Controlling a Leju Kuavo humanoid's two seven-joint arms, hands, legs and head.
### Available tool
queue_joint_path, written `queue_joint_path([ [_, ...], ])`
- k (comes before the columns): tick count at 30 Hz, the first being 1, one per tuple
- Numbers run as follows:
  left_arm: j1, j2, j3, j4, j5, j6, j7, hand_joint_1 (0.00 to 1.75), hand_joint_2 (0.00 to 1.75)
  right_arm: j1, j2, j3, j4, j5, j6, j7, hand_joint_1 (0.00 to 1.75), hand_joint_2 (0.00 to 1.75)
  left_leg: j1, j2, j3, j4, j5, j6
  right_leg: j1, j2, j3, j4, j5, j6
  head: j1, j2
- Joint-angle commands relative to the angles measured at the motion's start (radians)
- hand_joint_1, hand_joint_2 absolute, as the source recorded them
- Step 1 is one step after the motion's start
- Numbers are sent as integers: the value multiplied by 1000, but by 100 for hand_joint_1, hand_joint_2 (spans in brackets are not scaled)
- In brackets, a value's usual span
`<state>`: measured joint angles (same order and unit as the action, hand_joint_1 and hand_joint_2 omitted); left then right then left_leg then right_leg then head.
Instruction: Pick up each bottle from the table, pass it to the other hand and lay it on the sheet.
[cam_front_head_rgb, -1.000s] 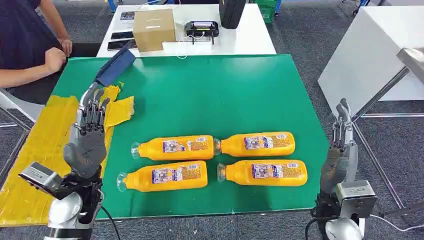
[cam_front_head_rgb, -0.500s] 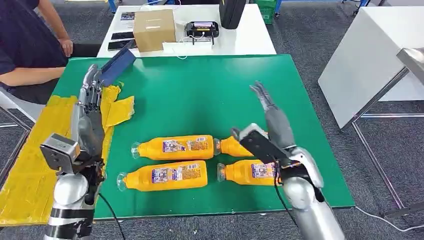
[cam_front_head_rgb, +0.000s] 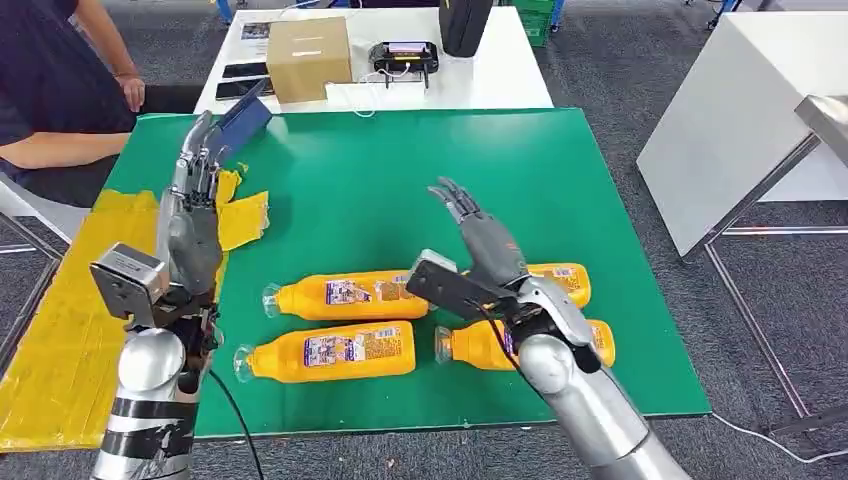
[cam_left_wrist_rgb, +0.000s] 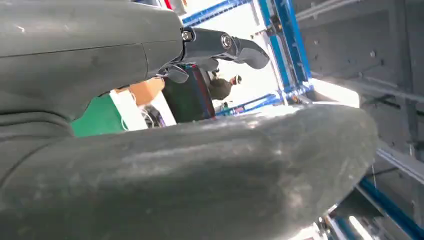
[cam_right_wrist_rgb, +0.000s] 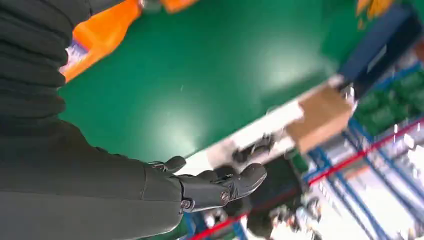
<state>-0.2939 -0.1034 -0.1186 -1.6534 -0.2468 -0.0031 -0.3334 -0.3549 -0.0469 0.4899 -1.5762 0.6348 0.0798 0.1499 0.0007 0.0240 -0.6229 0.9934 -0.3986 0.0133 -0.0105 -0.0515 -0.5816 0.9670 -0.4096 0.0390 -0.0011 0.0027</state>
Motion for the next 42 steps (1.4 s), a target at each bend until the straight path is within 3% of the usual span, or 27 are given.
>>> queue_joint_path([
  [1, -73, 4, -57, 117, 13, -4, 18, 0, 0, -74, 38, 249, 253, -32, 39, 2, 0, 175, 1, 0, 5, -1, -1, -1, 0, 5, 5, -1, -1, -2, 0, 0],
  [12, -71, 13, -56, 181, 29, 5, 11, 0, 0, -13, 36, 387, 298, -51, 42, -19, 0, 175, 1, -2, 4, -1, -1, -1, 0, 3, 4, -1, -1, -2, 0, 0],
  [21, -97, 9, -64, 190, 32, 6, 11, 0, 0, -47, 59, 446, 399, 14, 32, -1, 0, 175, 1, -2, 5, 0, -2, -2, 0, 5, 4, 0, -3, -2, 0, 0],
  [31, -106, 1, -74, 195, 42, 5, 16, 0, 0, -63, 87, 471, 544, 128, 4, 18, 0, 175, 1, -2, 4, -1, -2, -1, 0, 4, 4, -1, -2, -2, 0, 0],
  [42, -122, -4, -71, 208, 50, 2, 18, 0, 0, -82, 111, 488, 660, 172, 60, 10, 0, 175, 1, -2, 4, 0, -2, -1, 0, 3, 4, 0, -2, -1, 0, 0],
])
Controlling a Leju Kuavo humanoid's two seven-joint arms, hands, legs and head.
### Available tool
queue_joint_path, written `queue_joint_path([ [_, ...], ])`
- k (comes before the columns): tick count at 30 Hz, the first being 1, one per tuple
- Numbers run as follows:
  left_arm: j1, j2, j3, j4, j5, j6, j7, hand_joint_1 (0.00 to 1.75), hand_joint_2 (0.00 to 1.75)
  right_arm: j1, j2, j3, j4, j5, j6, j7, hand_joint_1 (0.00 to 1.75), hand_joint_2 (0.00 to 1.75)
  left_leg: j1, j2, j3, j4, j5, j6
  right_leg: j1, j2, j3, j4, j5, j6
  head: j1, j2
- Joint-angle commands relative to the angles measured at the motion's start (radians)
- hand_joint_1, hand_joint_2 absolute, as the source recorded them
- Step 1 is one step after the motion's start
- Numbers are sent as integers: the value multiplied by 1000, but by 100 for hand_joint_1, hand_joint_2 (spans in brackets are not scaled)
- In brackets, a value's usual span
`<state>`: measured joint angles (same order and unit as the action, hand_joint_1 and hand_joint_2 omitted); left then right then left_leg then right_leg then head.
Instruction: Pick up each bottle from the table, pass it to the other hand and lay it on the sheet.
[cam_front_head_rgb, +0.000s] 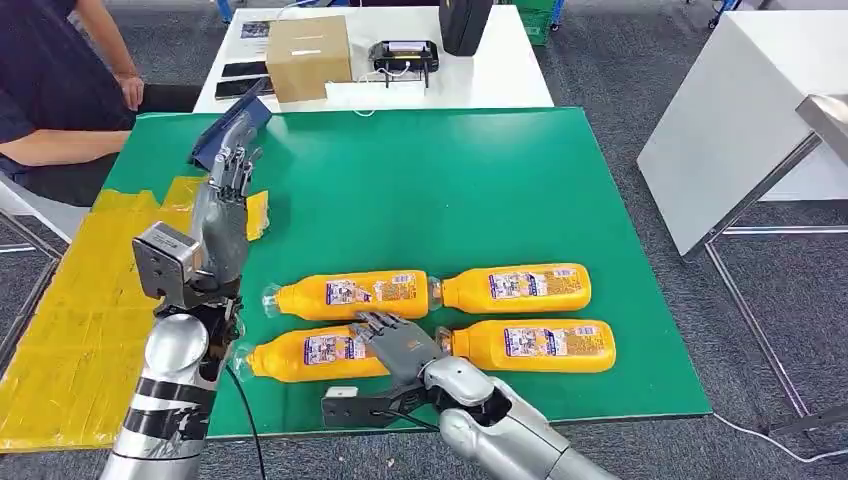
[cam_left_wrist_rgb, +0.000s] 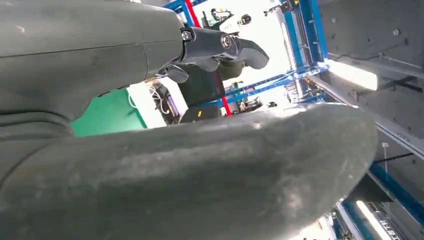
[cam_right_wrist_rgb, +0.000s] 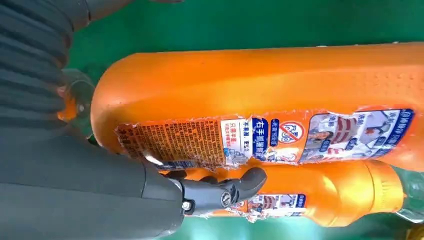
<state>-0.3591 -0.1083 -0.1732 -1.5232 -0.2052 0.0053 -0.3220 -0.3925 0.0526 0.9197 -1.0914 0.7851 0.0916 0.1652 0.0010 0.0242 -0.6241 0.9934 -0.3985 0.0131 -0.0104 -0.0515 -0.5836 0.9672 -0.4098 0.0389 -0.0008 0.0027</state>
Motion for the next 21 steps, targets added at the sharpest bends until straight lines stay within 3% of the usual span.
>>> queue_joint_path([
  [1, -63, -1, -19, 85, 13, -9, 7, 0, 0, -53, 15, 72, 210, 20, 79, -17, 31, 175, 1, -3, 5, -1, -1, -1, 0, 2, 5, -1, -2, -1, 0, 0],
  [2, -69, -2, -22, 92, 14, -10, 7, 0, 0, -59, 18, 86, 238, 17, 106, -32, 175, 175, 1, -2, 3, -1, 0, -1, 0, 1, 4, -1, -1, -1, 0, 0],
  [5, -92, -8, -31, 124, 30, -6, 4, 0, 0, -75, 32, 137, 330, 12, 138, -72, 175, 175, 1, -4, 5, -1, -1, -1, 0, 1, 7, -2, -1, -1, 0, 0],
  [13, -110, -21, -15, 138, 58, 44, -9, 0, 0, -84, 34, 205, 369, 11, 196, -92, 175, 175, 2, -4, 13, -2, -1, -2, 1, 2, 13, -3, -2, -2, 0, 0],
  [21, -135, -43, 2, 144, 105, 132, -2, 0, 0, -101, 40, 273, 411, 19, 250, -95, 175, 175, 2, 2, 24, -3, -5, -6, 1, 11, 18, -4, -1, -3, 0, 0],
])
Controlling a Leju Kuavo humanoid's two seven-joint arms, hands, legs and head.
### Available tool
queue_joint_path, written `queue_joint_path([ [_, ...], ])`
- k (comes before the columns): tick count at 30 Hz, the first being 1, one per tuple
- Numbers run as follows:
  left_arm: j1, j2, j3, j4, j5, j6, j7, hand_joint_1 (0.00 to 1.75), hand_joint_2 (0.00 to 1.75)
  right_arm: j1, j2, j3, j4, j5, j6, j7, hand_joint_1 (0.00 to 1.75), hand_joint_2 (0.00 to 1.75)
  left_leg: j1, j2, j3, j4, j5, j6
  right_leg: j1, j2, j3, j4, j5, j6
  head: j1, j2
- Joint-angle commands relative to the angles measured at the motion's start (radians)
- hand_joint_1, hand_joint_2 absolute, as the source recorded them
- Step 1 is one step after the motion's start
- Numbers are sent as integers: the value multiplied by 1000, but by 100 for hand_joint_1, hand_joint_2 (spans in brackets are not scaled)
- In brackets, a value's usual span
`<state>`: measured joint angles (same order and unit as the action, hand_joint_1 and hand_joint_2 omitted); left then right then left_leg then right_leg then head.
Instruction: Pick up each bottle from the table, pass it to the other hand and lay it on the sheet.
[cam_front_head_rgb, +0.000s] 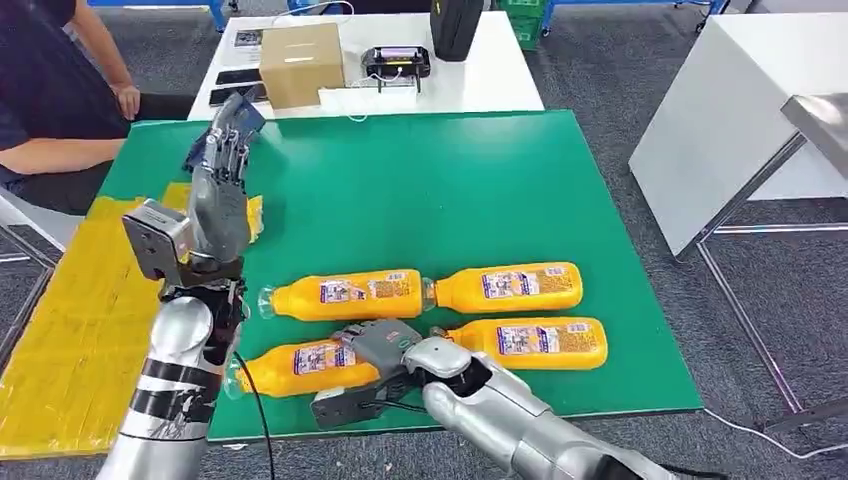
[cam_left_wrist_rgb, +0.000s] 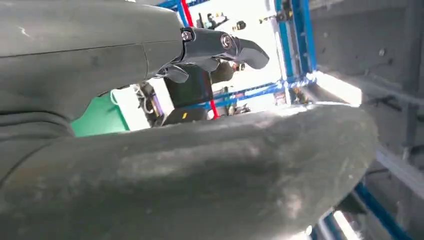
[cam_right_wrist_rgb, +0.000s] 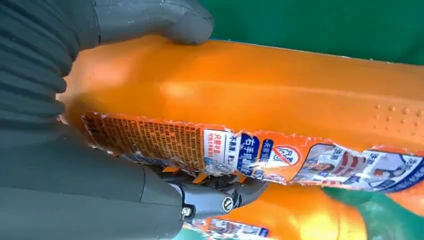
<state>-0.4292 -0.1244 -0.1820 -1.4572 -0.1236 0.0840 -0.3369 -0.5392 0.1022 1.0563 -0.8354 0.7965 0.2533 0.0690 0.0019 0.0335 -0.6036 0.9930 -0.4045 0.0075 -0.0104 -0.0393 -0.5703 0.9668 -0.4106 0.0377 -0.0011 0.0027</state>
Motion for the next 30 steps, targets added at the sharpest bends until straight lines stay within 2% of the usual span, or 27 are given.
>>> queue_joint_path([
  [1, -68, -34, 23, 80, 28, 105, 14, 0, 0, 41, -19, 152, 141, 8, 94, 5, 175, 175, 2, -4, 4, -1, 0, 0, 1, -1, 5, -2, 0, -1, 0, 0],
  [3, -78, -43, 55, 59, 38, 230, 17, 0, 0, 50, -30, 113, 81, -31, 50, 53, 175, 175, 2, -4, 7, -1, -1, -1, 1, -1, 6, -2, -1, -2, 0, 0],
  [4, -61, -34, 81, 60, 1, 333, 23, 0, 0, 70, -57, 52, 54, -81, 1, 87, 175, 175, 2, -6, 7, -2, 0, -1, 1, -2, 5, -3, -1, -3, 0, 0],
  [5, -45, -23, 132, 61, 26, 412, 0, 0, 0, 91, -81, -34, 16, -158, -87, 85, 175, 175, 2, -3, 10, -1, -2, -1, 1, -1, 4, -2, -2, -3, 0, 0],
  [6, -35, -11, 167, 57, 50, 455, -6, 0, 0, 112, -96, -105, -26, -223, -145, 76, 175, 175, 2, -5, 10, -3, -1, -1, 1, -2, 3, -3, -2, -3, 0, 0],
  [7, -21, 12, 185, 50, 75, 468, -18, 0, 0, 127, -112, -131, -73, -246, -165, 76, 175, 175, 1, -2, 12, -3, -3, -1, 0, 0, 3, -3, -2, -4, 0, 0],
  [8, -14, 25, 195, 46, 91, 459, -23, 0, 0, 132, -124, -132, -105, -251, -152, 90, 175, 175, 1, -4, 12, -4, -2, -1, 0, -1, 4, -4, -2, -4, 0, 0],
  [9, -14, 25, 195, 46, 91, 459, -23, 0, 0, 132, -124, -132, -105, -251, -152, 90, 175, 175, 1, -2, 11, -3, -2, -1, 0, 0, 5, -3, -2, -4, 0, 0],
  [11, -16, 18, 189, 44, 89, 459, -21, 0, 0, 138, -121, -129, -112, -251, -150, 97, 175, 175, 1, -6, 9, -2, -1, 1, 0, -1, 12, -2, -3, -3, 0, 0],
  [16, -18, 12, 183, 43, 88, 461, -23, 0, 0, 140, -118, -126, -111, -250, -150, 99, 175, 175, 1, -9, 5, -1, -1, 2, 0, -4, 10, -1, -3, -3, 0, 0],
  [18, 1, 19, 214, 26, 74, 554, -40, 0, 0, 211, -106, -236, -195, -340, -271, 48, 175, 175, 1, -8, 5, -1, -1, 2, 0, -3, 10, -1, -3, -3, 0, 0],
  [20, 43, 46, 249, -10, 117, 583, -69, 0, 0, 319, -94, -343, -389, -413, -321, 9, 175, 175, 1, -9, 5, -1, -1, 1, 0, -4, 10, -2, -4, -4, 0, 0],
  [21, 61, 52, 262, -24, 113, 594, -74, 0, 175, 359, -88, -374, -473, -429, -333, 4, 175, 175, 0, -7, 5, -1, -1, 1, 0, -3, 10, -1, -4, -3, 1, 0],
  [26, 107, 47, 271, -51, 76, 579, -55, 0, 175, 458, -61, -457, -735, -472, -360, -49, 175, 175, 0, -7, 0, 1, -4, 0, 0, -1, 5, 2, -5, -4, 0, 0],
  [28, 120, 58, 246, -53, 53, 525, 1, 0, 175, 478, -52, -476, -780, -478, -367, -79, 175, 175, 0, -9, -8, 1, -2, 1, 0, -6, -2, 2, -4, -3, 0, 0],
  [30, 139, 70, 209, -54, 81, 397, 99, 0, 175, 504, -47, -499, -832, -480, -380, -111, 175, 175, 0, -12, -8, 2, -3, 1, 1, -5, -2, 2, -6, -4, 0, 0],
])
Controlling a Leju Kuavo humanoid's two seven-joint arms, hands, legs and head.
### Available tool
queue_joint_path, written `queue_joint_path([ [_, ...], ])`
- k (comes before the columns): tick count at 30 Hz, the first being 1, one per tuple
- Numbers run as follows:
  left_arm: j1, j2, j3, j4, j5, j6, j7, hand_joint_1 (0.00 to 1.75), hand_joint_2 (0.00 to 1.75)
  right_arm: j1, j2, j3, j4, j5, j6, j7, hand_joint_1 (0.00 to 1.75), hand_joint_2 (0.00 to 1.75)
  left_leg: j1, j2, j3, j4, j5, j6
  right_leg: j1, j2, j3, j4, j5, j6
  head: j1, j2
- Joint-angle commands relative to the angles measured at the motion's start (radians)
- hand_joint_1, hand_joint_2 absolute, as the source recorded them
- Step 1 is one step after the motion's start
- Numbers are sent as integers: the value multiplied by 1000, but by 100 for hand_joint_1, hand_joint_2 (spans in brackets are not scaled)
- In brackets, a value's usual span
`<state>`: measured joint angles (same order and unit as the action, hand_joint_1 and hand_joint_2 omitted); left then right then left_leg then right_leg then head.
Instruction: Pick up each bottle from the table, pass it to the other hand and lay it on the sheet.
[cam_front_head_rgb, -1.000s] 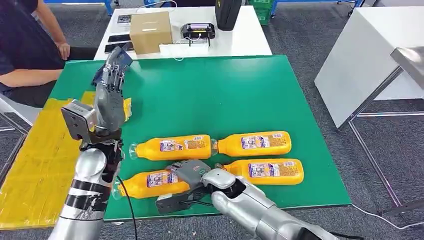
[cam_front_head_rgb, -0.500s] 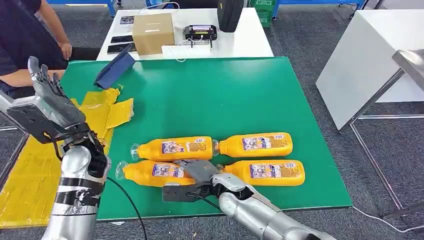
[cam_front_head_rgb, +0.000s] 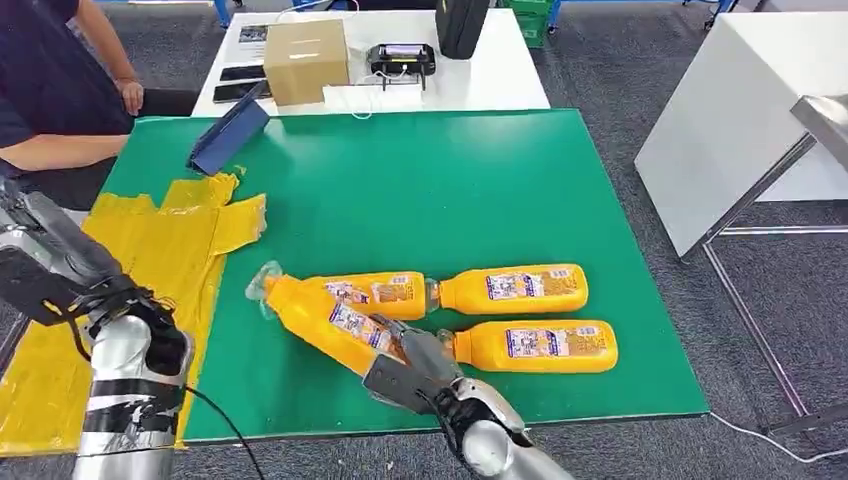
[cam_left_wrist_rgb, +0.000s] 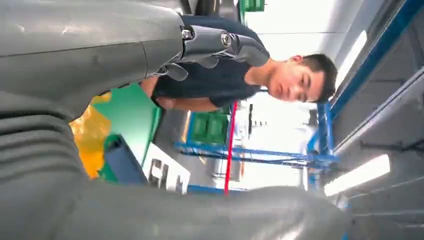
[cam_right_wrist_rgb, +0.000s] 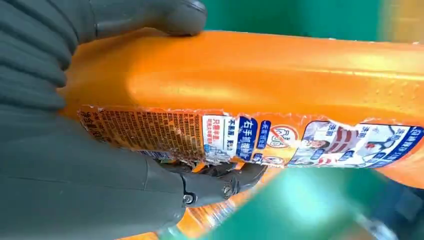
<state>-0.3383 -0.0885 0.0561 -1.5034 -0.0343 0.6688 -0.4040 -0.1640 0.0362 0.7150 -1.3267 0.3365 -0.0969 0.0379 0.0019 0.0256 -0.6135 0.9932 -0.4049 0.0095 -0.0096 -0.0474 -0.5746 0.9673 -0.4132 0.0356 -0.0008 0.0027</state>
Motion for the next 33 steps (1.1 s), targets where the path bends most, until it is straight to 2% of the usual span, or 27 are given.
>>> queue_joint_path([
  [1, 53, 32, -38, -4, 14, -227, 189, 0, 175, 139, 20, -163, -362, -17, -36, -94, 175, 175, 0, -2, 1, 0, -2, 0, -1, 2, 1, 1, -2, -1, 0, 0],
  [3, 64, 31, -59, 0, 113, -330, 225, 0, 175, 154, 21, -175, -401, -1, -63, -129, 175, 175, 1, -4, 3, 2, -4, -1, 1, 4, 4, 1, -5, -1, 0, 0],
  [4, 68, 34, -68, 2, 149, -366, 242, 0, 175, 162, 21, -181, -418, 2, -74, -141, 175, 175, 1, -3, 0, 0, -1, 0, 0, 1, 0, 0, -2, -1, 0, 0],
  [7, 104, 70, -123, -5, 387, -620, 345, 0, 175, 189, 16, -209, -466, -7, -98, -187, 175, 175, 1, -4, 1, 1, -3, 0, 0, 3, 2, 1, -3, -1, 0, 0],
  [8, 130, 87, -147, -12, 476, -731, 373, 0, 175, 193, -12, -205, -477, -7, -101, -202, 175, 175, 0, -3, -1, 0, -2, 0, -1, 2, -1, 0, -2, -1, 0, 0],
  [11, 188, 117, -193, -48, 629, -930, 404, 0, 175, 192, -40, -206, -479, -32, -97, -232, 175, 175, 0, -1, 0, -1, -2, 0, -1, 3, 0, -2, -1, -1, 0, 0],
  [13, 191, 116, -194, -52, 629, -930, 404, 0, 175, 190, -40, -207, -479, -32, -96, -233, 175, 175, 0, 0, 3, -1, -4, 0, -1, 6, 3, -1, -3, -2, 0, 0],
  [17, 190, 117, -194, -61, 630, -931, 407, 0, 175, 186, -35, -206, -477, -32, -97, -233, 175, 175, 0, -2, -1, 0, -2, -1, -1, 3, -1, 0, -2, -1, 0, 0],
  [20, 206, 138, -229, -94, 687, -1041, 412, 0, 175, 177, -43, -201, -480, -33, -82, -235, 175, 175, 0, -1, -1, 0, -2, -1, -1, 3, -1, 0, -2, -1, 0, 0],
  [23, 224, 140, -258, -132, 722, -1086, 417, 0, 175, 169, -45, -204, -480, -31, -68, -230, 175, 175, 1, -1, -2, 0, -2, 0, 0, 4, -2, 0, -2, -1, 0, 0],
  [28, 236, 131, -289, -175, 699, -1091, 397, 0, 175, 138, -50, -204, -452, -15, -36, -174, 175, 175, 1, -1, -1, 0, -3, 0, 0, 4, 0, 0, -2, -1, 0, 0],
  [33, 237, 130, -290, -181, 696, -1089, 397, 0, 175, 131, -47, -204, -443, -15, -36, -173, 175, 175, 0, -1, -2, 0, -2, 0, -1, 3, -2, -1, -1, -1, 0, 0],
])
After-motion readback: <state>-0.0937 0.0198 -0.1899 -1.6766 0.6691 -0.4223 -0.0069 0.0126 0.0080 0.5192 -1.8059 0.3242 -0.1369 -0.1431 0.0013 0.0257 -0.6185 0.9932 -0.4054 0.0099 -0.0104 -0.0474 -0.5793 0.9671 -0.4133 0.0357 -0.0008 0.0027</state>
